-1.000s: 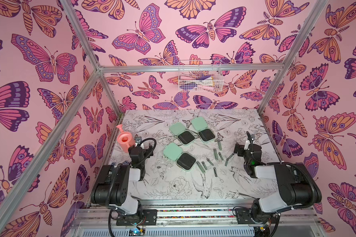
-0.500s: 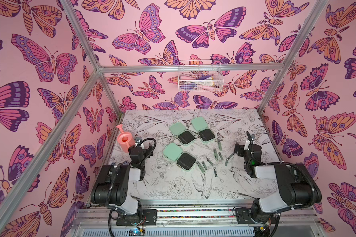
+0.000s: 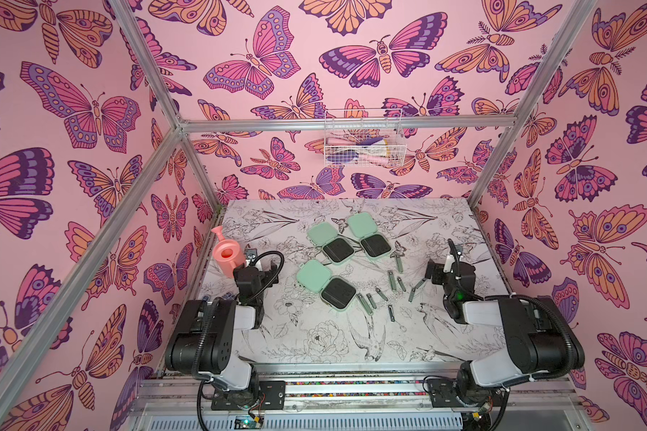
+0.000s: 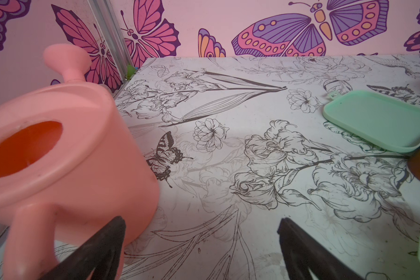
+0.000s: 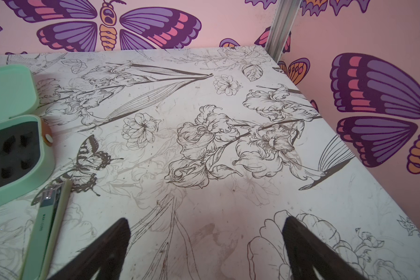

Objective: Organize nail clipper sets
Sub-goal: Adjust the storage box at the center of the board.

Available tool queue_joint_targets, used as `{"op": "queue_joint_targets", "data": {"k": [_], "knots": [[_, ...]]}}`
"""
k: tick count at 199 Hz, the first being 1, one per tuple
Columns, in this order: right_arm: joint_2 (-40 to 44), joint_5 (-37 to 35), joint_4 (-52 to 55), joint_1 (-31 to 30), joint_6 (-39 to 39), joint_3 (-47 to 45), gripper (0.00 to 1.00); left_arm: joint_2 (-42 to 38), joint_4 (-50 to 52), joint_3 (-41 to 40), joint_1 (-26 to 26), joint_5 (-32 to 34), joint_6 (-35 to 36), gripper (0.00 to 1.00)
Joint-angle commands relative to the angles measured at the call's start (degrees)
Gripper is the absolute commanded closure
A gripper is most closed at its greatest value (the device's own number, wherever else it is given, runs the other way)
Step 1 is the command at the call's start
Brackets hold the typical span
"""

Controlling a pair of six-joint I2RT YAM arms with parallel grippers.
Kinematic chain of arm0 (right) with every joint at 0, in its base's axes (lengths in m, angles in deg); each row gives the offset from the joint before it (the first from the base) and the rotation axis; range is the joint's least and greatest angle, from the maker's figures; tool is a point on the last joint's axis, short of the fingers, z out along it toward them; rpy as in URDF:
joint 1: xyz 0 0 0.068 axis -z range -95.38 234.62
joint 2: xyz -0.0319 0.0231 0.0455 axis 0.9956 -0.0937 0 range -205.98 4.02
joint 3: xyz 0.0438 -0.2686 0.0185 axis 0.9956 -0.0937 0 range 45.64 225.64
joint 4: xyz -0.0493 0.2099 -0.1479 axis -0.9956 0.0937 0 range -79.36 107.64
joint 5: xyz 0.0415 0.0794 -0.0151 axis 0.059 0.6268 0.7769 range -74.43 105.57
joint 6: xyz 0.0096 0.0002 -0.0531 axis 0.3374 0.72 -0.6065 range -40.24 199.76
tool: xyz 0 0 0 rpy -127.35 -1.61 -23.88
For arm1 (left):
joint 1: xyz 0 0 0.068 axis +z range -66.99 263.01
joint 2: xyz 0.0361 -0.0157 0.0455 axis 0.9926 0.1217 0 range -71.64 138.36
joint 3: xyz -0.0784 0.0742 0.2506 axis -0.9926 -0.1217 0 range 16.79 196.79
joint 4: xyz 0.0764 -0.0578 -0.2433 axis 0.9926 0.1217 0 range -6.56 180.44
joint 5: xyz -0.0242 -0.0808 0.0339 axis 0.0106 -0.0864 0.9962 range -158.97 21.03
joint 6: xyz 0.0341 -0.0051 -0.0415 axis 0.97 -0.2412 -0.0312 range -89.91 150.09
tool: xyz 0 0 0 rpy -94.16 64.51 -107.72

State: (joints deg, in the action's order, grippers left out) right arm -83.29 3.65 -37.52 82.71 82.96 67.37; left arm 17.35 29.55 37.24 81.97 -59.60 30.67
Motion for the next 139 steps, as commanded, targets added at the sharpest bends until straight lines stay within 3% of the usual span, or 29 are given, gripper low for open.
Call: {"op": "queue_joint_targets", "data": {"k": [1,24,37,48,60,71,93,139], "knots": [[0.78,0.38,0.55,0.15,1.06,0.94,0.01,-0.05,0.01,0.03,0.34,-0.84,-0.48,0.01],[1.46,-0.63,-0.50,0.15,1.20,0.29,0.07,-0.43,-0.74,-0.34,0.10,0.09,-0.21,0.01],[4.63,-3.66,-1.23,0.08,2.20,-1.00,0.07,-4.44,-0.03,-1.02,-0.51,2.85,-0.57,0.00],[9.52,-5.13,4.97,0.07,2.88,-0.41,0.07,-9.59,1.66,-3.91,-1.20,6.35,-0.67,0.00],[15.95,-5.06,20.58,0.07,5.08,4.06,0.07,-17.38,6.35,-3.97,-3.32,12.49,-0.67,0.00],[18.91,-4.14,29.35,0.00,7.00,7.76,0.08,-24.48,14.05,-2.27,-4.99,16.55,-2.08,0.00],[22.86,-2.27,42.39,-0.78,9.68,13.56,0.08,-33.64,32.75,7.38,-7.39,16.52,-6.88,0.00],[25.43,3.34,68.90,-2.66,13.90,25.24,0.09,-34.55,61.83,26.66,-19.61,19.75,-12.95,0.00]]}}
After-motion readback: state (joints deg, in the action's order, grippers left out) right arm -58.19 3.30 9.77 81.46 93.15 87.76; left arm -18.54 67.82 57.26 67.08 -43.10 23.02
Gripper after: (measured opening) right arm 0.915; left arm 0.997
